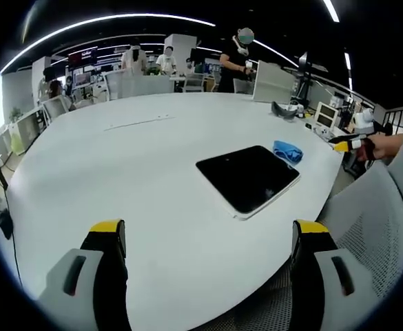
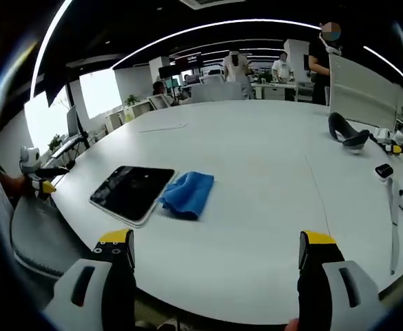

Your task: Wipe the mirror surface with the cleaning cloth until all visible marks leave the cleaned area.

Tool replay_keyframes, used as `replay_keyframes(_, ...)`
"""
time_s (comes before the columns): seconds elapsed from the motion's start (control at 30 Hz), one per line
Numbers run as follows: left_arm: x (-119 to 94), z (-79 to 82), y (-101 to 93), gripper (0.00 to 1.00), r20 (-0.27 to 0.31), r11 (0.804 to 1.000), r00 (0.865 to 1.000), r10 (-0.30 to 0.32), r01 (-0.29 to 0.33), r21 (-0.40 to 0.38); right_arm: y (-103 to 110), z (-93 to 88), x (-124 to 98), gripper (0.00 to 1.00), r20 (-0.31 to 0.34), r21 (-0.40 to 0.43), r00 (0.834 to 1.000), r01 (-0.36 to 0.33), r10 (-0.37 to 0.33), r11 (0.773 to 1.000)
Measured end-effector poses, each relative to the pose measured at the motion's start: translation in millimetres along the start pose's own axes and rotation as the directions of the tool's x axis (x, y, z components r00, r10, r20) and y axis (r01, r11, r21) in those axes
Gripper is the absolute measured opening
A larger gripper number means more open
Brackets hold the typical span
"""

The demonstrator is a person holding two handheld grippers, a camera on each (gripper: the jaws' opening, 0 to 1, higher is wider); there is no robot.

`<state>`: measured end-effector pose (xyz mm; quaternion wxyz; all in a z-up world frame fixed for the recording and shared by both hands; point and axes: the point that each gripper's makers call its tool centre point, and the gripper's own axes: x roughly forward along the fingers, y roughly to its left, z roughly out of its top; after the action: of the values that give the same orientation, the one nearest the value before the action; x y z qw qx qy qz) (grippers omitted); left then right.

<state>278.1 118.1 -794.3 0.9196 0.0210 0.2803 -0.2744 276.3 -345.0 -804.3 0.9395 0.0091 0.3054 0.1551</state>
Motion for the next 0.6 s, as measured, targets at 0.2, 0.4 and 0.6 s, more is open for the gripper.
replay_keyframes(0.2,1,-2.6,-2.7,0.99,-0.010,1.000,1.000,-0.009,0.009,0.000,7,-6.8,4,0.99,-0.059,-0.009,0.998,-0.027,0.027,1.000)
replay_keyframes(0.4,2,-3.1,-5.5,0.99,-0.017,1.000,1.000,-0.017,0.017,0.002,6,-1.2,3,0.99,-0.050,-0.020,0.999,-0.009,0.008,1.000)
replay_keyframes(0.6,-4,8.7,-0.4,0.99,0.019,1.000,1.000,0.000,0.000,-0.009,4,0.7,2,0.99,-0.058,0.010,0.998,-0.015,0.016,1.000)
